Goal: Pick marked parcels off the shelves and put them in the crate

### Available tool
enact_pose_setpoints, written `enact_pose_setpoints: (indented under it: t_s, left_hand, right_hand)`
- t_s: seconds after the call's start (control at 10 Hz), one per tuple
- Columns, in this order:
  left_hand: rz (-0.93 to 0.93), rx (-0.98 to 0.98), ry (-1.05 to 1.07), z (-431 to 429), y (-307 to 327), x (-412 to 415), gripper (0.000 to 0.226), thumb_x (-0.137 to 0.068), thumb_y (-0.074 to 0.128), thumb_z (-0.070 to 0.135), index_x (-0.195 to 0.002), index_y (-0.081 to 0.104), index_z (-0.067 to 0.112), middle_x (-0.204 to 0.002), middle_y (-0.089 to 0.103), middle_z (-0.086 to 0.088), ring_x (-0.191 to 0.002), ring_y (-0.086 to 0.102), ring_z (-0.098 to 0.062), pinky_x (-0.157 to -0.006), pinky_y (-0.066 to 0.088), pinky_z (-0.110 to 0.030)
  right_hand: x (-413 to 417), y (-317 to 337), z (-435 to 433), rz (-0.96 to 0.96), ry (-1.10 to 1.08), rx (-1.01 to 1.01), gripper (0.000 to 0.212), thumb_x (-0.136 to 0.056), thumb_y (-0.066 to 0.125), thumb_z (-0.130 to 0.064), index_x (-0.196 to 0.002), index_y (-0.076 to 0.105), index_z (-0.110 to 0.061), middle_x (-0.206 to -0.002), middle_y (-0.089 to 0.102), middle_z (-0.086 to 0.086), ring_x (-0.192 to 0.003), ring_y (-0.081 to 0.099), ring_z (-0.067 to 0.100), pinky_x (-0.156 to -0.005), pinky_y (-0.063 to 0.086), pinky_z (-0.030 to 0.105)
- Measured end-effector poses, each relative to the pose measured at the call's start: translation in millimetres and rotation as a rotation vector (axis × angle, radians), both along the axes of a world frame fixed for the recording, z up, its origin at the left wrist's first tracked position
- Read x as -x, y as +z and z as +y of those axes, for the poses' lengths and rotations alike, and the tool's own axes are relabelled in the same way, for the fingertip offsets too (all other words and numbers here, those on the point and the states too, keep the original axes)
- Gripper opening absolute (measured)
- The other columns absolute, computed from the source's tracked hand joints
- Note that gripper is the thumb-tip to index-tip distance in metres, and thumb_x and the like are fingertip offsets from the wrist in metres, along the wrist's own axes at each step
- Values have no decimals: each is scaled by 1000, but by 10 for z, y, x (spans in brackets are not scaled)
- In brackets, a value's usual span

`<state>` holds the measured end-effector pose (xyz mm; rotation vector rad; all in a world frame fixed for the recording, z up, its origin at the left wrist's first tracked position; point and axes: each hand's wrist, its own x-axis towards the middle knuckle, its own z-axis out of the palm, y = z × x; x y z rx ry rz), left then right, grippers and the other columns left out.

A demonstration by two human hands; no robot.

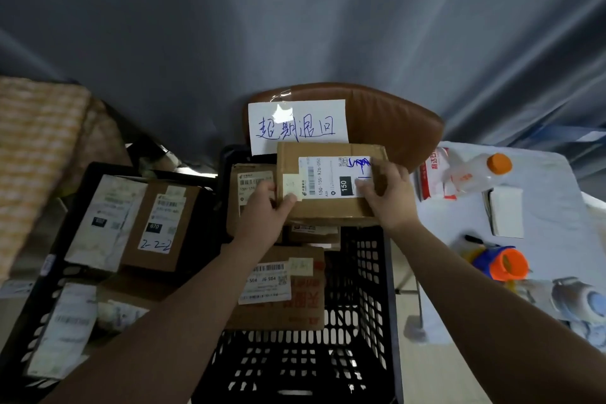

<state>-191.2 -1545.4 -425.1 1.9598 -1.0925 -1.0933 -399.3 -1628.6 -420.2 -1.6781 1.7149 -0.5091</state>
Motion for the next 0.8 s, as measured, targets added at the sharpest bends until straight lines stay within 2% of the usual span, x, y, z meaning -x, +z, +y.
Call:
enact_pose_setpoints:
  t_s: [0.1,0.2,0.3,0.4,0.5,0.7,0.8]
  left_hand:
    - [-90,-67,-122,-59,-35,84,49,-91,60,35,-131,42,13,-117,58,-2,-93,55,-14,-71,44,-25]
    - [-152,-19,-133,-126,-48,108,46,-94,55,34,-134,44,14,-123,58,-2,-102,57,-17,-76,43,-26]
    - [-199,-13,-162,-150,-57,82,41,-96,51,31,-133,46,14,-122,60,-3,-94,55,-12,-72,41,-23]
    - [-217,-13,-167,-115,-89,75,43,-97,50,30,-135,45,13,-121,60,-5,-91,51,-10,-71,39,-22]
    - [-180,-35,-131,-107,-152,92,45,-96,51,35,-135,44,14,-123,57,-6,-97,55,-15,-75,41,-26]
    - [-292,-101,-148,-40,-150,103,46,-98,40,44,-133,44,16,-121,55,-7,-96,55,-19,-71,43,-30]
    - [-333,-94,-121,83,-46,66,52,-99,34,46,-139,41,13,-131,52,-11,-111,54,-25,-86,45,-35]
  right_hand:
    - [142,-154,19,244,146,-117,56,-93,51,-45,-144,31,-32,-154,27,6,-137,29,36,-108,35,52]
    - [206,-207,92,198,90,-111,53,-94,50,-46,-143,35,-32,-152,30,8,-134,35,35,-106,39,52]
    - [211,-173,158,196,69,-81,49,-92,55,-44,-137,46,-28,-148,35,8,-129,38,33,-107,39,49]
    - [189,-173,232,222,69,-65,47,-92,57,-37,-138,46,-28,-151,29,6,-134,28,32,-109,31,46]
    - [150,-156,290,270,103,-93,50,-95,52,-36,-143,38,-30,-156,19,5,-139,19,32,-110,30,46]
    - [138,-25,378,399,177,-122,53,-96,49,-39,-144,30,-29,-155,18,7,-140,18,33,-108,33,49]
    - [115,91,450,436,211,-43,52,-96,49,-36,-143,31,-24,-152,26,7,-138,23,32,-106,36,49]
